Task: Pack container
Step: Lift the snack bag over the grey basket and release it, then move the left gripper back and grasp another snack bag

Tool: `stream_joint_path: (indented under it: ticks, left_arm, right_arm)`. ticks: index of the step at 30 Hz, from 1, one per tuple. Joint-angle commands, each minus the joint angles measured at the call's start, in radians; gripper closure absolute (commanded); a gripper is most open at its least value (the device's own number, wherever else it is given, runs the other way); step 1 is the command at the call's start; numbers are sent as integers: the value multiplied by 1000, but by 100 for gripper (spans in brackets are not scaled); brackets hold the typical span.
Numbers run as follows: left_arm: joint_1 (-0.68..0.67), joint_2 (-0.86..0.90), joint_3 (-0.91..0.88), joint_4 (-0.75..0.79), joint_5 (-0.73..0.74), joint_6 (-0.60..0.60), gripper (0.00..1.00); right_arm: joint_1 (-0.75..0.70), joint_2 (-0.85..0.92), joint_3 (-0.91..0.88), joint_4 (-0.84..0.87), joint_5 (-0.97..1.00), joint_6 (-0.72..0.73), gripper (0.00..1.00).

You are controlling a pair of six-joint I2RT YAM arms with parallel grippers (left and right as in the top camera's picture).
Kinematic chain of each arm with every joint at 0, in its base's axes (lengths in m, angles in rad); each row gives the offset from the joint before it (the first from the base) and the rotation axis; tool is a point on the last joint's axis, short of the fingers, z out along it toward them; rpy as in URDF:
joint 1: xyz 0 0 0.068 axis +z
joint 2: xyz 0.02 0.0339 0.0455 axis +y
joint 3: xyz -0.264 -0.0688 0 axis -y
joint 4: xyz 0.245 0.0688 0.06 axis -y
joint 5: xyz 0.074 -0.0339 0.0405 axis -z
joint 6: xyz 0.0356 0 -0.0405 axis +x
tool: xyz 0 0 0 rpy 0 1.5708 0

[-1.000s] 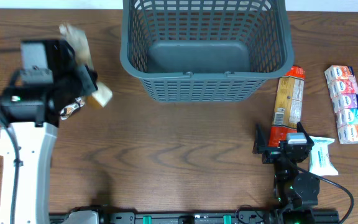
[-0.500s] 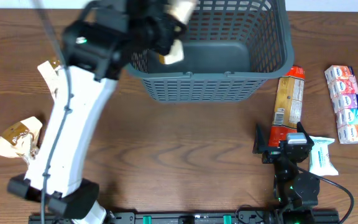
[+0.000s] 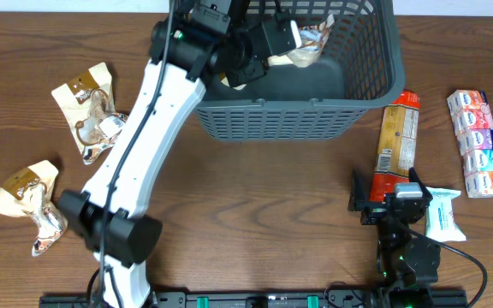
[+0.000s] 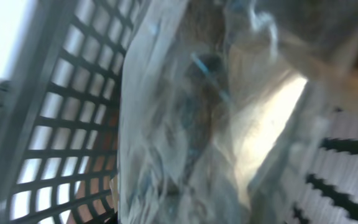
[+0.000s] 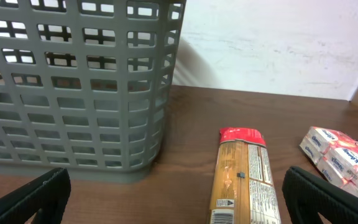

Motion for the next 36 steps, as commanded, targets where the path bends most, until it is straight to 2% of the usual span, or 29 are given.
stream_joint_path:
  ticks: [1, 8, 9, 10, 12, 13, 14, 15, 17, 21, 28, 30, 32, 36]
  left_arm:
    - [26, 84, 18, 6, -21, 66, 94]
    - [35, 191, 18, -5, -40, 24, 94]
    - [34, 195, 18, -7, -40, 7, 84]
    - [33, 195, 18, -9, -40, -3, 63]
    - [33, 193, 19, -13, -40, -31, 30]
    - [33, 190, 19, -16, -40, -48, 17]
    - [33, 187, 19, -21, -40, -61, 8]
    - [33, 179, 19, -24, -40, -84, 5]
    - [32, 158, 19, -24, -40, -122, 0]
    - [32, 71, 33, -23, -62, -214, 1]
    - [64, -214, 38, -19, -316, -428, 1]
    - [100, -287, 38, -26, -342, -489, 1]
    - [172, -360, 37, -53, -347, -611, 1]
    - [348, -402, 37, -154, -347, -794, 1]
  right_arm:
    - [6, -5, -3, 0, 2, 17, 1]
    - [6, -5, -3, 8, 3, 51, 1]
    - [6, -5, -3, 10, 3, 57, 1]
    - [6, -5, -3, 11, 3, 58, 1]
    - [6, -5, -3, 11, 3, 58, 1]
    - [6, -5, -3, 11, 3, 58, 1]
    - [6, -5, -3, 11, 3, 58, 1]
    - [6, -5, -3, 11, 3, 58, 1]
    - [6, -5, -3, 11, 3, 58, 1]
    - [6, -5, -3, 10, 3, 58, 1]
    - [6, -5, -3, 6, 3, 58, 1]
    - [6, -5, -3, 3, 3, 58, 1]
    - [6, -5, -3, -2, 3, 58, 1]
    - [6, -5, -3, -4, 3, 58, 1]
